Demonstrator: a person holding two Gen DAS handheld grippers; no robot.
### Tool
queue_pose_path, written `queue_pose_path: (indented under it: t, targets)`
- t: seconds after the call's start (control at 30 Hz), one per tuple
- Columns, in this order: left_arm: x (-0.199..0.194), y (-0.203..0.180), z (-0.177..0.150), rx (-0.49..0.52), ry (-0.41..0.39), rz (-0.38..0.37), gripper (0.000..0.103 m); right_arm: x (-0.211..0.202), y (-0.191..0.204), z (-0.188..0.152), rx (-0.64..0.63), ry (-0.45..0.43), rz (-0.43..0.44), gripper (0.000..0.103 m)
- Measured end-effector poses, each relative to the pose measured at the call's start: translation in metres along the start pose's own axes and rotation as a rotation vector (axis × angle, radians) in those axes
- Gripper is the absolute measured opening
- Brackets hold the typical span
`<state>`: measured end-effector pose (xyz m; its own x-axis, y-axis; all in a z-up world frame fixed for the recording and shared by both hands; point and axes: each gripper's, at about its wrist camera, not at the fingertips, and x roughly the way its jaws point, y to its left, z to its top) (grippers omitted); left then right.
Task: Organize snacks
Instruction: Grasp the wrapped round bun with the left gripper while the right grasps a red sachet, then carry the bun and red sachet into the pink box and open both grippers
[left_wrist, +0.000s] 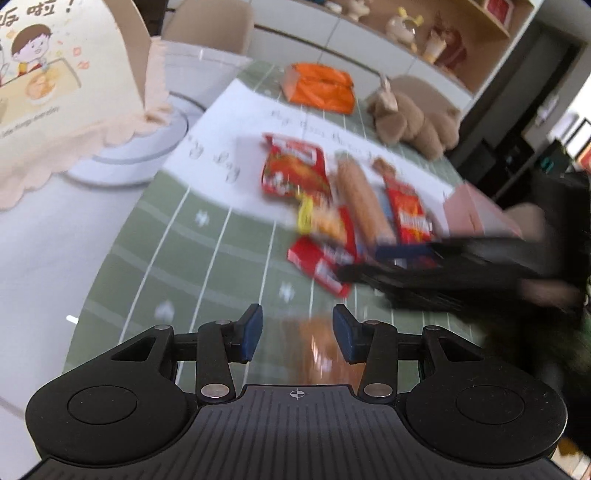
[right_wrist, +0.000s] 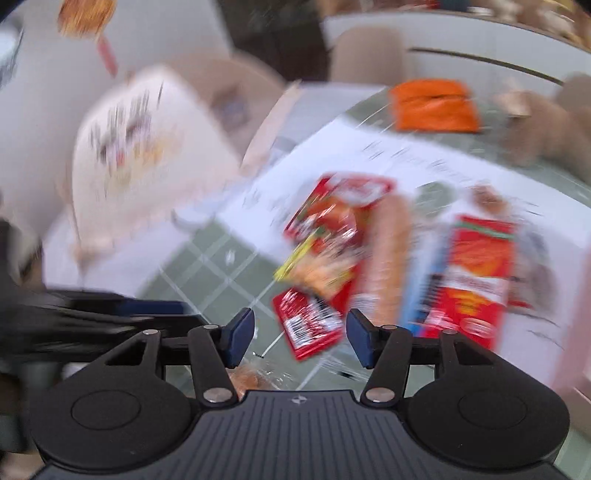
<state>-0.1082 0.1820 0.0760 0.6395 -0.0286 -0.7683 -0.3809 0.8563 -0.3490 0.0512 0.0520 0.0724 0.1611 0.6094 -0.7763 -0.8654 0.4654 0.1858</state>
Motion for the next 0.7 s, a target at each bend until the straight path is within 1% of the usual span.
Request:
queue_pose_path:
  t: [0.1,0.13,0.17,0.2,0.23,0.3,0.33,0.37,0.43,0.47,0.5,0.53,0.63,0.67,0.7]
  targets:
    - [-0.004,0.002,-0.019,-0.03,0.05,-0.022,0.046,0.035,0.013,0.001,-0.083,0.053,-0.063,0.056]
    - [-0.002,0.001,-0.024,-0.043,0.068,-0.03,0.046,0.041,0.015,0.0,-0.117,0.03,-0.094,0.058]
    - [-0.001,0.001,-0.029,-0.048,0.079,-0.036,0.046,0.045,0.017,-0.001,-0.149,0.011,-0.131,0.063]
    - [0.003,0.0,-0.032,-0.048,0.088,-0.039,0.046,0.049,0.017,-0.002,-0.168,0.015,-0.149,0.066]
    - [0.007,-0.002,-0.035,-0.047,0.098,-0.04,0.046,0.05,0.012,-0.003,-0.157,0.008,-0.143,0.07]
    - [0.018,-0.007,-0.036,-0.048,0.123,-0.039,0.046,0.045,0.003,-0.004,-0.119,0.012,-0.123,0.07]
    - [0.022,-0.009,-0.037,-0.042,0.131,-0.041,0.047,0.041,-0.001,-0.006,-0.101,0.018,-0.122,0.066]
    - [0.024,-0.012,-0.037,-0.033,0.135,-0.048,0.047,0.039,-0.005,-0.005,-0.078,0.028,-0.124,0.058]
    - [0.028,-0.021,-0.035,0.0,0.14,-0.05,0.047,0.027,-0.016,-0.011,-0.002,0.051,-0.083,0.053]
    - [0.03,-0.024,-0.035,0.015,0.142,-0.049,0.051,0.018,-0.023,-0.019,0.033,0.059,-0.059,0.053]
    - [0.032,-0.026,-0.034,0.027,0.142,-0.049,0.053,0.008,-0.028,-0.029,0.059,0.068,-0.053,0.052]
    - [0.035,-0.029,-0.032,0.035,0.145,-0.05,0.053,0.0,-0.032,-0.039,0.071,0.063,-0.068,0.051]
    - [0.044,-0.042,-0.026,0.07,0.142,-0.049,0.052,-0.031,-0.046,-0.073,0.117,0.067,-0.121,0.051]
    - [0.048,-0.049,-0.023,0.092,0.136,-0.04,0.052,-0.042,-0.051,-0.085,0.142,0.065,-0.141,0.051]
    - [0.052,-0.057,-0.02,0.123,0.132,-0.03,0.052,-0.054,-0.057,-0.098,0.167,0.059,-0.181,0.051]
